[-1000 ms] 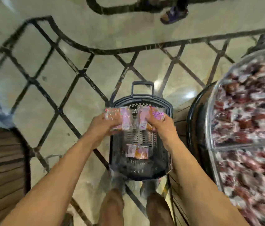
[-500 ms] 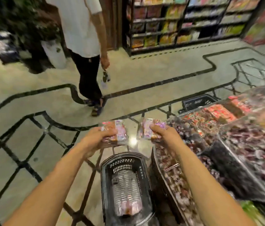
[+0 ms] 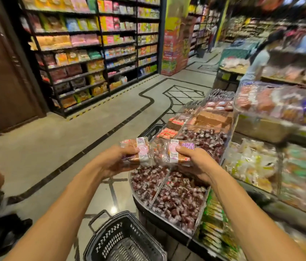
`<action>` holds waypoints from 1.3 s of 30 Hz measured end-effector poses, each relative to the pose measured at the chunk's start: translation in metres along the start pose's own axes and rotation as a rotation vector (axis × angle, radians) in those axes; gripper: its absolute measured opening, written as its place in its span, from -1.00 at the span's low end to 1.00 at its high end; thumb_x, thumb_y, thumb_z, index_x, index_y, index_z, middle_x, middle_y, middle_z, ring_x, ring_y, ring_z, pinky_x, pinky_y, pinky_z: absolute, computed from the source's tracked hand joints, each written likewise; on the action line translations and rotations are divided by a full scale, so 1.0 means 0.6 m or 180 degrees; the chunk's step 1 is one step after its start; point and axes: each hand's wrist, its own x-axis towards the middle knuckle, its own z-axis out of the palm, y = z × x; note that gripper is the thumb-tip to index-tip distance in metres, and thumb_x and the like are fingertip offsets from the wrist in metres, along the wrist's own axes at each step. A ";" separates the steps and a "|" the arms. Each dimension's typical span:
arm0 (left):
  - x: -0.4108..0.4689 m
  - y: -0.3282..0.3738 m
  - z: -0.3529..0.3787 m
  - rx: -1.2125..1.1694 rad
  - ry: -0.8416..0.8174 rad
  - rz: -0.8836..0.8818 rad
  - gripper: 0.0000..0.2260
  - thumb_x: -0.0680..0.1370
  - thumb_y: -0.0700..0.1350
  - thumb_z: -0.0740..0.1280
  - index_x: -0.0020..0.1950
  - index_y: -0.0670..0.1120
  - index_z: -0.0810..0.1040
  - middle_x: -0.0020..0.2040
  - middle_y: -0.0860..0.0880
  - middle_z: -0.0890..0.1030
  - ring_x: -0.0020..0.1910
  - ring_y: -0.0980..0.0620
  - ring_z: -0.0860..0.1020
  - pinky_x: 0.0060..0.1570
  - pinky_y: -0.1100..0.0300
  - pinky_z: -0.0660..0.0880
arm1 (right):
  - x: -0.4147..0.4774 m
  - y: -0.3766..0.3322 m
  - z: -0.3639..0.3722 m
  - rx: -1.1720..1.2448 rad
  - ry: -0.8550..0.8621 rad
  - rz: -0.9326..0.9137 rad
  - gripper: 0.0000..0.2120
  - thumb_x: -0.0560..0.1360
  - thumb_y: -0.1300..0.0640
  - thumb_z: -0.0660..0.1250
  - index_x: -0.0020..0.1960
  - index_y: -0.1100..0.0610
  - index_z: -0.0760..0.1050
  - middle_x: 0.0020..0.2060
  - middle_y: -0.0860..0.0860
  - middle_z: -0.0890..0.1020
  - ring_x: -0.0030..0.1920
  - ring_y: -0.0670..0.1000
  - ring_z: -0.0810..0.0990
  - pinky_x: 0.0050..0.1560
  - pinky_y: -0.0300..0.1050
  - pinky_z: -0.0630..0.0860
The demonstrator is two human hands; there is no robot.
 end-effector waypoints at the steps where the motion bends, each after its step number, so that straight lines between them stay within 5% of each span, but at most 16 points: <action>1: 0.003 0.005 0.023 0.0120 -0.0125 -0.0045 -0.62 0.52 -0.19 0.51 0.30 -0.25 0.56 0.13 -0.24 0.72 0.05 -0.15 0.72 0.03 0.03 0.68 | -0.019 -0.002 -0.022 0.0017 0.0112 -0.0050 -0.71 0.53 0.12 0.52 0.16 0.27 0.63 -0.13 0.10 0.77 -0.27 0.00 0.74 -0.30 -0.13 0.64; 3: 0.002 0.014 0.078 0.0296 -0.0365 -0.0124 -0.61 0.53 -0.19 0.50 0.32 -0.24 0.55 0.12 -0.21 0.73 0.06 -0.14 0.72 0.09 0.01 0.67 | -0.053 -0.002 -0.069 0.0033 0.0320 -0.0110 -0.69 0.51 0.08 0.54 0.16 0.24 0.66 -0.14 0.08 0.77 -0.28 0.00 0.72 -0.22 -0.09 0.67; 6: -0.001 0.021 0.164 0.0404 -0.0786 -0.0210 -0.59 0.50 -0.18 0.50 0.31 -0.25 0.53 0.04 -0.19 0.73 -0.08 -0.09 0.72 -0.22 0.10 0.66 | -0.109 0.003 -0.143 0.0175 0.0555 -0.0198 -0.74 0.50 0.07 0.54 0.12 0.18 0.66 -0.11 0.10 0.76 -0.24 0.04 0.69 -0.11 -0.04 0.61; 9: -0.001 0.017 0.252 0.0651 -0.1099 -0.0190 -0.55 0.46 -0.13 0.55 0.29 -0.23 0.54 0.10 -0.21 0.69 -0.02 -0.11 0.67 -0.19 0.10 0.63 | -0.167 0.009 -0.219 0.0392 0.0780 -0.0255 -0.76 0.52 0.10 0.53 0.14 0.16 0.65 -0.09 0.12 0.74 -0.24 0.05 0.69 -0.25 -0.06 0.68; 12: -0.010 0.000 0.354 0.0695 -0.1253 -0.0185 -0.72 0.46 -0.16 0.54 0.11 -0.18 0.59 0.06 -0.19 0.66 0.00 -0.12 0.64 -0.17 0.09 0.62 | -0.228 0.021 -0.303 0.0465 0.0997 -0.0292 -0.74 0.52 0.07 0.53 0.14 0.17 0.65 -0.13 0.11 0.73 -0.28 0.02 0.68 -0.35 -0.14 0.65; 16: -0.032 -0.042 0.498 0.0734 -0.1430 -0.0156 -0.83 0.54 -0.20 0.48 0.11 -0.16 0.62 -0.04 -0.12 0.70 -0.18 -0.02 0.66 -0.18 0.10 0.62 | -0.315 0.046 -0.419 0.0570 0.1310 -0.0308 -0.69 0.49 0.06 0.55 0.15 0.20 0.65 -0.09 0.16 0.73 -0.26 0.05 0.66 -0.33 -0.12 0.65; 22: -0.050 -0.111 0.682 0.0738 -0.1636 -0.0238 -0.73 0.49 -0.16 0.53 0.17 -0.15 0.64 0.11 -0.15 0.64 -0.03 -0.06 0.59 -0.16 0.11 0.60 | -0.441 0.074 -0.585 0.0621 0.1541 -0.0419 -0.81 0.48 0.07 0.55 -0.02 0.16 0.67 -0.22 0.07 0.74 -0.28 0.01 0.69 -0.05 -0.03 0.61; 26: -0.057 -0.156 0.778 0.0834 -0.1801 -0.0270 -0.74 0.51 -0.14 0.51 0.17 -0.12 0.62 0.04 -0.11 0.65 -0.08 -0.04 0.61 -0.17 0.10 0.59 | -0.487 0.098 -0.670 0.0721 0.1772 -0.0466 -0.68 0.46 0.04 0.57 0.11 0.21 0.66 -0.14 0.11 0.75 -0.19 0.07 0.70 -0.06 -0.01 0.62; 31: -0.043 -0.182 0.882 0.0980 -0.1858 -0.0250 -0.73 0.47 -0.15 0.55 0.13 -0.16 0.66 -0.01 -0.12 0.71 -0.14 -0.05 0.66 -0.17 0.07 0.59 | -0.513 0.125 -0.760 0.0876 0.1929 -0.0475 -0.38 0.37 -0.01 0.64 0.32 0.26 0.59 0.08 0.18 0.75 0.16 0.24 0.71 0.30 0.21 0.59; 36: 0.008 -0.194 0.980 0.1107 -0.2107 -0.0296 -0.80 0.47 -0.15 0.55 0.04 -0.14 0.64 -0.10 -0.10 0.68 -0.18 -0.04 0.62 -0.15 0.06 0.56 | -0.513 0.131 -0.842 0.1030 0.2143 -0.0454 -0.53 0.49 0.03 0.56 0.29 0.28 0.62 0.09 0.19 0.74 0.20 0.24 0.69 0.16 0.09 0.66; 39: 0.046 -0.198 1.035 0.1172 -0.2258 -0.0339 -0.80 0.49 -0.14 0.52 0.05 -0.15 0.61 -0.08 -0.13 0.63 -0.15 -0.07 0.58 -0.06 0.03 0.55 | -0.504 0.125 -0.886 0.1113 0.2277 -0.0458 -0.59 0.50 0.03 0.55 0.25 0.24 0.63 0.05 0.16 0.76 0.04 0.13 0.75 -0.09 -0.04 0.69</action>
